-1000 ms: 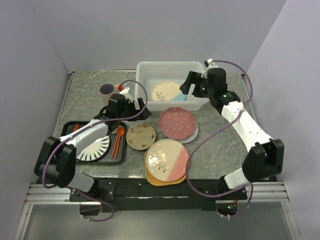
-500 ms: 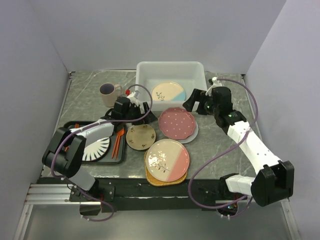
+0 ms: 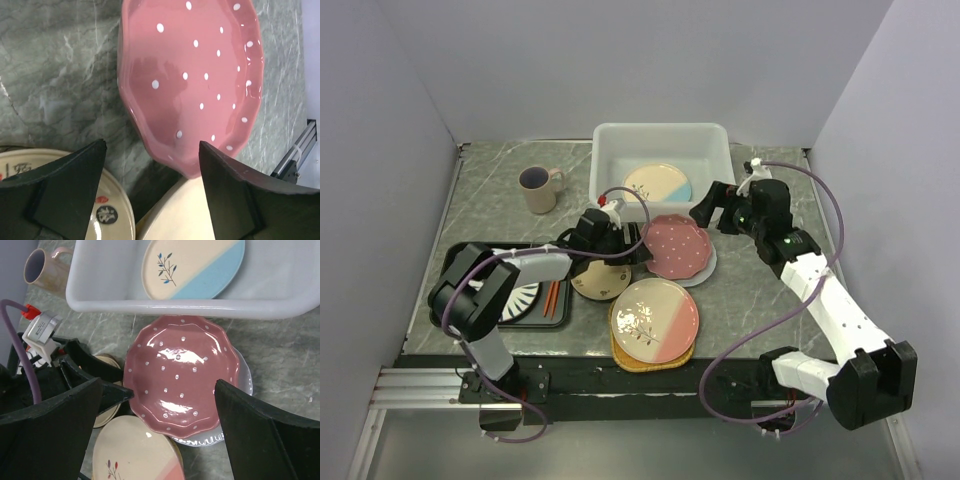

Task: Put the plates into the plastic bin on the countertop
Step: Pick up the plate at the center of the board.

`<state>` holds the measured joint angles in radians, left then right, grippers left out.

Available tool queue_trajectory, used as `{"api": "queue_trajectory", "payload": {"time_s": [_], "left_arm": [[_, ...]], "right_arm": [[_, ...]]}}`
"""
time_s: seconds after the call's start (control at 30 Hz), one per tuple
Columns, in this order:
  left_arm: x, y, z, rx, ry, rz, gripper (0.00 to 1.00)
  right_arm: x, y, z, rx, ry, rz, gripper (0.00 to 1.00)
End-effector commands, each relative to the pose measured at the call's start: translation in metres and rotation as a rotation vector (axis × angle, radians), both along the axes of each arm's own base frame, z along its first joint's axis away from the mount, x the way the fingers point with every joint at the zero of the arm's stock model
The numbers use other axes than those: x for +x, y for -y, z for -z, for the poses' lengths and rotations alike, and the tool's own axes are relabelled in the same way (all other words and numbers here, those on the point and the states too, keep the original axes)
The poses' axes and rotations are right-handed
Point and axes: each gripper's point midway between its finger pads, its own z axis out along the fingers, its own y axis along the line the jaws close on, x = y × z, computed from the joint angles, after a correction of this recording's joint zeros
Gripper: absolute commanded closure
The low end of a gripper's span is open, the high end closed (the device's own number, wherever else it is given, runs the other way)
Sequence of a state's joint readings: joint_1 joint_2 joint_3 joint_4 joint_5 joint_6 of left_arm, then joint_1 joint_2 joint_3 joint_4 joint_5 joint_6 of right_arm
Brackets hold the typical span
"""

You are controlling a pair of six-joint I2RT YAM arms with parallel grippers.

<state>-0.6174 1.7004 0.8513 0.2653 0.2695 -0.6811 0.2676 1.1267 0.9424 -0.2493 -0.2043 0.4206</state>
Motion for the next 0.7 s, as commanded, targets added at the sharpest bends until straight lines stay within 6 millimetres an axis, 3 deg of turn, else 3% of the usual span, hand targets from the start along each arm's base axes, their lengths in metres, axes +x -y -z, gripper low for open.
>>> {"api": "queue_trajectory", "payload": {"time_s": [0.0,0.67], "left_arm": [[0.015,0.011,-0.012,-0.042,0.042,-0.035,0.21],[0.024,0.018,0.0,-0.044,0.045,-0.069,0.38]], "right_arm": [[-0.004,0.008,-0.004,-0.013,0.025,0.013,0.0],[-0.005,0.009,0.009,-0.002,-0.002,0.006,0.0]]}}
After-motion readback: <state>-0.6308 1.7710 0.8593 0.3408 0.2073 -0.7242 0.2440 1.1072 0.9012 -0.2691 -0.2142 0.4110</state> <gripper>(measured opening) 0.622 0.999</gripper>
